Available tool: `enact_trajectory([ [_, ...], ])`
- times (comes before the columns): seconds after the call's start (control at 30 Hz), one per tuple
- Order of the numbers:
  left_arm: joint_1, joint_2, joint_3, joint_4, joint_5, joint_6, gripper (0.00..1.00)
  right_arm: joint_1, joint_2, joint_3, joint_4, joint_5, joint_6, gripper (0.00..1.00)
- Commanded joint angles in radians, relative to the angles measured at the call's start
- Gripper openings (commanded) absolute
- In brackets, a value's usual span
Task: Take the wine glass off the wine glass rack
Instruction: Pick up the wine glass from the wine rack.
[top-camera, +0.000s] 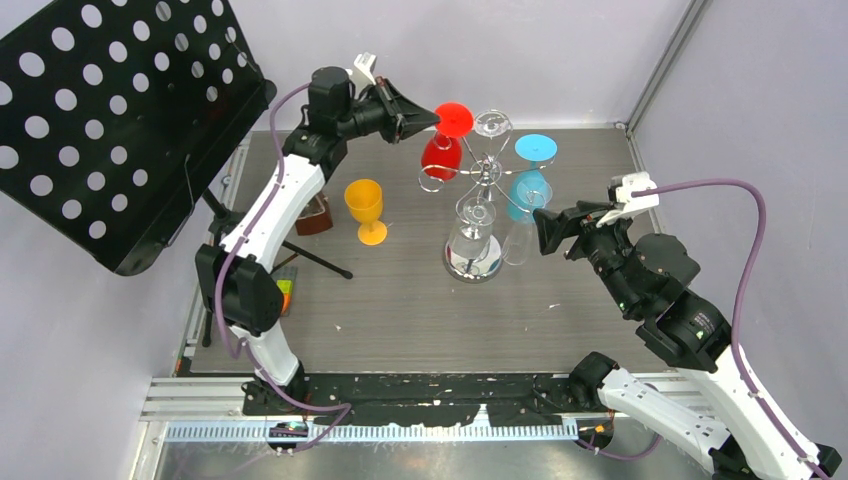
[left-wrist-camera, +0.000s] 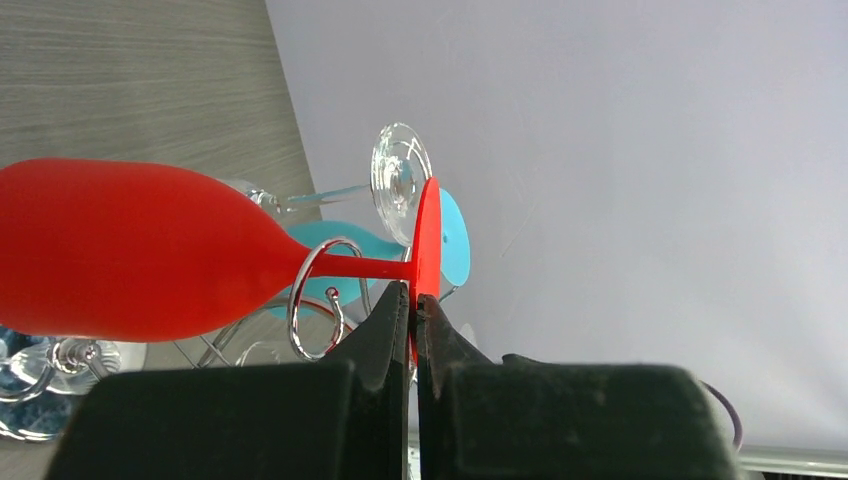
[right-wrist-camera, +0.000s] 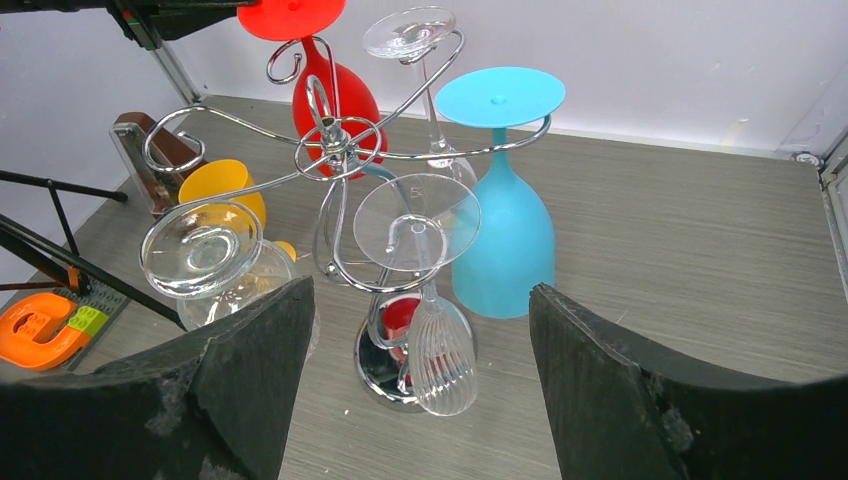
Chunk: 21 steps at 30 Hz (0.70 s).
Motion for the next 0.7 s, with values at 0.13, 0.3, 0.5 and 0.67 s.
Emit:
enact_trajectory([
  [0.13, -0.023, -0.028, 0.016, 0.025, 0.073, 0.056, 0.00, -0.003, -0.013, 0.006, 0.054, 0.015, -0.008, 0.84],
  [0.3, -0.030, -0.056, -0.019, 0.012, 0.100, 0.084, 0.00, -0.003, -0.024, 0.002, 0.051, 0.010, 0.007, 0.84],
  [0.5, -0.031, -0.115, -0.093, 0.013, 0.106, 0.115, 0.00, -0.003, -0.026, 0.010, 0.037, 0.009, 0.019, 0.84],
  [0.67, -0.031, -0.169, -0.166, 0.028, 0.114, 0.137, 0.00, -0.003, -0.023, 0.020, 0.023, 0.012, 0.029, 0.84],
])
